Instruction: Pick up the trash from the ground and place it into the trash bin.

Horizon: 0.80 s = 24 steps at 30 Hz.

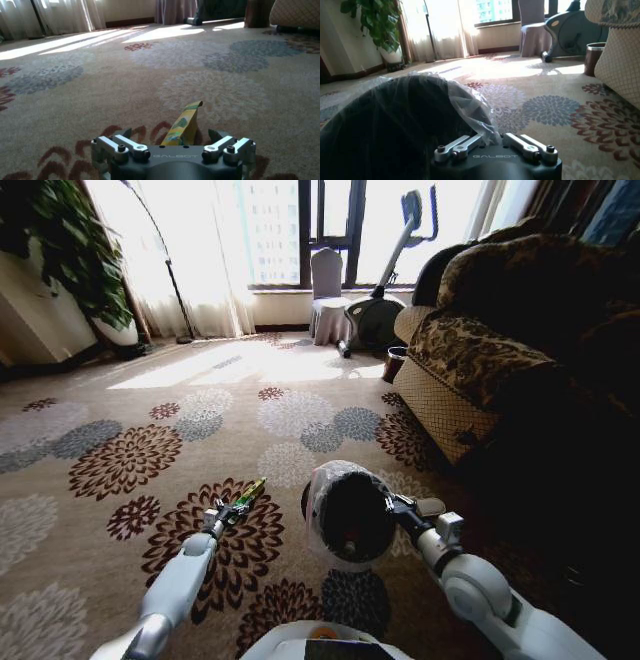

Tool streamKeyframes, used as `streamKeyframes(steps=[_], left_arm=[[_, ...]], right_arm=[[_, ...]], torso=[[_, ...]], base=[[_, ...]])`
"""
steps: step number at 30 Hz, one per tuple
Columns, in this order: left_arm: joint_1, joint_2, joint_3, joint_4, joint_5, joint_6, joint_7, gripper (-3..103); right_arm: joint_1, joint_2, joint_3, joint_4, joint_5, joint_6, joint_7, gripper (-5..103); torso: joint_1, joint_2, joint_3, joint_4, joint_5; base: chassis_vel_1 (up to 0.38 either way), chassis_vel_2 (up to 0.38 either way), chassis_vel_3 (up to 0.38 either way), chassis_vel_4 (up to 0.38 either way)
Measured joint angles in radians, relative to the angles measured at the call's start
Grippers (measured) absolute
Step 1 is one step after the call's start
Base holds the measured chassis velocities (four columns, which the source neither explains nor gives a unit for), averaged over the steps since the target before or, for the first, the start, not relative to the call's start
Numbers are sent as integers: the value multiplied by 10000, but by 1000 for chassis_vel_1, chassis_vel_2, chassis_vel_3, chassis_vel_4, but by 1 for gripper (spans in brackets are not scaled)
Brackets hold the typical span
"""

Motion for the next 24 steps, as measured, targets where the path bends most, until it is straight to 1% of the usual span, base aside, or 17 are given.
streamKeyframes(steps=[24], left_arm=[[0, 1, -1, -1, 0, 0, 0, 100]], right_arm=[[0, 0, 0, -2, 0, -1, 0, 0]], torso=[[0, 0, 0, 0, 0]], base=[[0, 0, 0, 0]])
